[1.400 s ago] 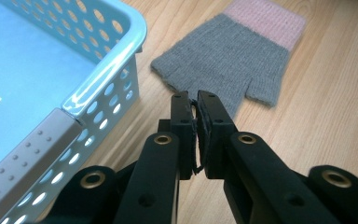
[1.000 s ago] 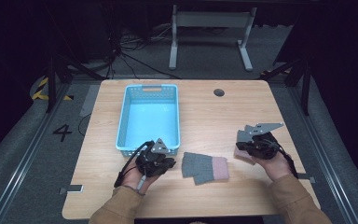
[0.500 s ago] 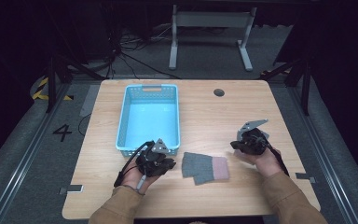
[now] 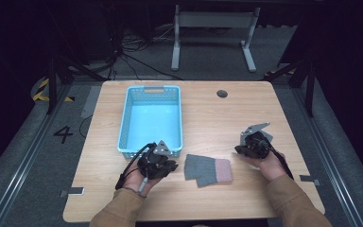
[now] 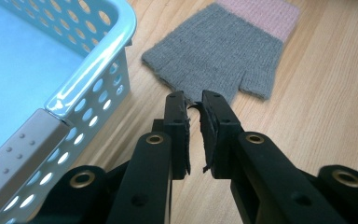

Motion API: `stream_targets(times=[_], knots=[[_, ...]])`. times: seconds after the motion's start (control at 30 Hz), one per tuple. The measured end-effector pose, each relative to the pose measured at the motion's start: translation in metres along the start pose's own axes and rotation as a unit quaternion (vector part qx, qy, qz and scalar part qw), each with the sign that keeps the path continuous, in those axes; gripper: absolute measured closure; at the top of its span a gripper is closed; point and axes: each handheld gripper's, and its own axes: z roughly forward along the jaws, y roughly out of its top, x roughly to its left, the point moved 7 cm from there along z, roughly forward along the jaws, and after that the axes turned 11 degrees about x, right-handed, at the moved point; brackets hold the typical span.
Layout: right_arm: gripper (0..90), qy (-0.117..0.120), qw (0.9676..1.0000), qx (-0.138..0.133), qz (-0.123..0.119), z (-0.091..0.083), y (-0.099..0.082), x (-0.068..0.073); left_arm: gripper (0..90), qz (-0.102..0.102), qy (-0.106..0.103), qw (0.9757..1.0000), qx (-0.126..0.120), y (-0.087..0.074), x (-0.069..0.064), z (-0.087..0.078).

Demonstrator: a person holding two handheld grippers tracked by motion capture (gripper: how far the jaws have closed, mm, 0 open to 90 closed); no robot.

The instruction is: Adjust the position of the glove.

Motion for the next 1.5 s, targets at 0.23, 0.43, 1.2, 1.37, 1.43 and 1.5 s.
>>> stream_targets(times=[0.23,0.43,1.2,1.37,1.43,1.5], knots=[[89.7,-0.006,1.0,0.004,0.006,-0.003,-0.01,-0.001,80.8,0.009,-0.004,0.9999,0.0,0.007,-0.001,0.003],[89.7,-0.01,0.9998,0.007,0.017,-0.008,-0.024,-0.005,80.7,0.018,-0.011,0.9998,-0.002,0.016,-0.003,0.006],[89.7,-0.028,0.9974,0.007,0.067,-0.024,-0.059,-0.025,80.3,0.04,-0.022,0.9989,0.001,0.033,-0.008,0.015],[89.7,-0.024,0.9969,0.004,0.075,-0.027,-0.062,-0.028,80.1,0.04,-0.023,0.9989,0.001,0.032,-0.006,0.014],[89.6,-0.019,0.9972,-0.002,0.073,-0.029,-0.06,-0.027,80.0,0.038,-0.023,0.999,0.0,0.032,-0.006,0.014],[89.4,-0.016,0.997,-0.016,0.074,-0.034,-0.056,-0.026,79.0,0.032,-0.025,0.9992,-0.002,0.033,-0.005,0.014]])
